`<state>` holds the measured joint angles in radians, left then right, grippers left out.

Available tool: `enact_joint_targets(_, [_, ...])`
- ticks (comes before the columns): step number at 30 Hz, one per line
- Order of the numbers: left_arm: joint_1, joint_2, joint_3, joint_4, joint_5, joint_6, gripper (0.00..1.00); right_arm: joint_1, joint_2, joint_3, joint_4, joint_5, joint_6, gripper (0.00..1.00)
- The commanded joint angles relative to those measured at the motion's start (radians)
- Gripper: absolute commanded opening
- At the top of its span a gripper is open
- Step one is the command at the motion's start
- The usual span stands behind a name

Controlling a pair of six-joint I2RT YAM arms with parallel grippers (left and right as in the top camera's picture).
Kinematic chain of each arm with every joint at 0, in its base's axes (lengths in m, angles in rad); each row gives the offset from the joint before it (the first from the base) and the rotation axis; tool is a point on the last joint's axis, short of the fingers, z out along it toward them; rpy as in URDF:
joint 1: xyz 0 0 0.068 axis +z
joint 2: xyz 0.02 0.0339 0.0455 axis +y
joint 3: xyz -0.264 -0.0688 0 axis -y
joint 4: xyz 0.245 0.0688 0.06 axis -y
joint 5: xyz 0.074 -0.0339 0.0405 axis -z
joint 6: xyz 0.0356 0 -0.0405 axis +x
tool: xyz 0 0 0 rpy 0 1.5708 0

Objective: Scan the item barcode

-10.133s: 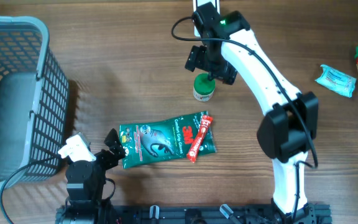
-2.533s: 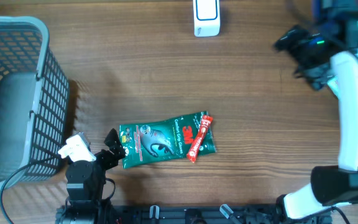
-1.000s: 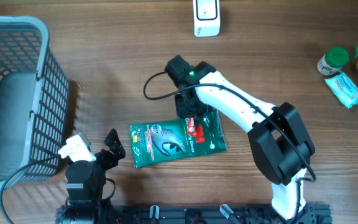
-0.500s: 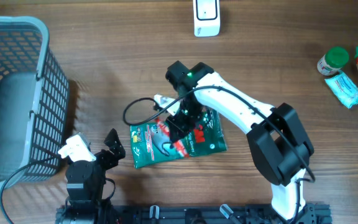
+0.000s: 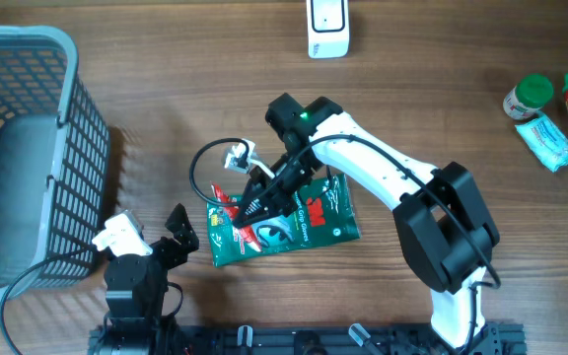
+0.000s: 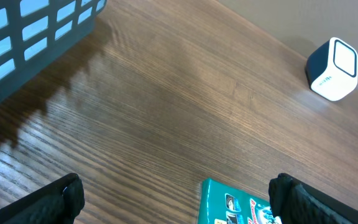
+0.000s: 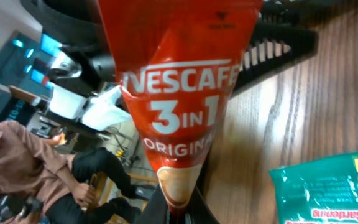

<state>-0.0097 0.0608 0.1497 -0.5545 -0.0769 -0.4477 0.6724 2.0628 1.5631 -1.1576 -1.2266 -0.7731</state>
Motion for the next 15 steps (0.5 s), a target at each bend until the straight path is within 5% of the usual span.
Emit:
enact_joint_targets(1, [0.006,-0.005,0.0,-0.003,0.008,-0.005,1.0,-0.002,0.015,-0.025,0.049,0.603,0.486,0.04])
enact_joint_targets(3, [0.006,-0.005,0.0,-0.003,0.008,-0.005,1.0,-0.002,0.015,-0.027,0.03,0.863,0.635,0.04])
enact_joint_targets(7, [0.006,-0.005,0.0,-0.003,0.008,-0.005,1.0,-0.002,0.015,-0.058,0.067,0.931,0.699,0.12])
enact_joint_targets(10, [0.006,-0.005,0.0,-0.003,0.008,-0.005,1.0,-0.002,0.015,-0.136,0.131,1.001,0.82,0.66])
enact_joint_targets(13, [0.006,-0.005,0.0,-0.003,0.008,-0.005,1.0,-0.002,0.014,-0.139,0.108,1.001,0.846,0.7])
enact_joint_targets(15, [0.006,-0.005,0.0,-0.003,0.008,-0.005,1.0,-0.002,0.014,-0.068,0.048,1.001,0.882,0.61])
